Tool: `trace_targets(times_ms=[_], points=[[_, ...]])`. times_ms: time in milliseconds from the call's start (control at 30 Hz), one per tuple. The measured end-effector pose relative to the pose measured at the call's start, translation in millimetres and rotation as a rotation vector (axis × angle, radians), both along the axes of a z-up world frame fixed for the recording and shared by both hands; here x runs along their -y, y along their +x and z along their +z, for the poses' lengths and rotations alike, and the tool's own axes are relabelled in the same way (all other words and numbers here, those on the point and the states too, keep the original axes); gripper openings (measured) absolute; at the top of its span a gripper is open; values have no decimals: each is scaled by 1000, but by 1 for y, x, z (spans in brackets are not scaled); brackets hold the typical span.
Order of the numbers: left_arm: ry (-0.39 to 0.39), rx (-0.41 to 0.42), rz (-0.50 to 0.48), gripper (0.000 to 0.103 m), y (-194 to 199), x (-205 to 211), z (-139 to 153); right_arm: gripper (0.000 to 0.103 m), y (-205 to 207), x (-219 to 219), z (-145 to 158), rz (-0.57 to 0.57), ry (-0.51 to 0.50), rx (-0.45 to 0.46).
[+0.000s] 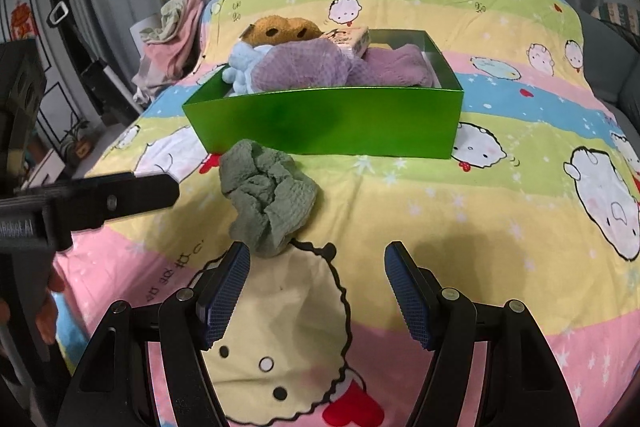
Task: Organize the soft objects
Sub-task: 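Lift the left tool away from the box and move toward the grey-green sock, then lower the left gripper onto the grey-green fuzzy sock and close it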
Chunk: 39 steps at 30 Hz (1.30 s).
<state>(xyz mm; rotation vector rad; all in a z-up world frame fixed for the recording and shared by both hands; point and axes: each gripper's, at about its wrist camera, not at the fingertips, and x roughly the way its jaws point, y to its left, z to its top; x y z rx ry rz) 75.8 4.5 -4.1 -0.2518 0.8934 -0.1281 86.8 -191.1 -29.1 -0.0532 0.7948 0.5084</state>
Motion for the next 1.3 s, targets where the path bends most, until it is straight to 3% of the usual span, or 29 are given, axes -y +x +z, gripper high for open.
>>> trace_targets(times_ms=[233,533,1000,1300], points=[[-36,-42,-33,102,28,1,-16,71,14,-22,-10,47,-40,-4],[12,-46,-83,102,55,13,-24,71,26,-46,-20,100,-56,-40],[11,-48,-116,101,71,16,-32,71,41,-59,-22,119,-43,-66],[-50,-55,-130,94,75,12,-38,71,44,-64,-20,129,-62,-67]])
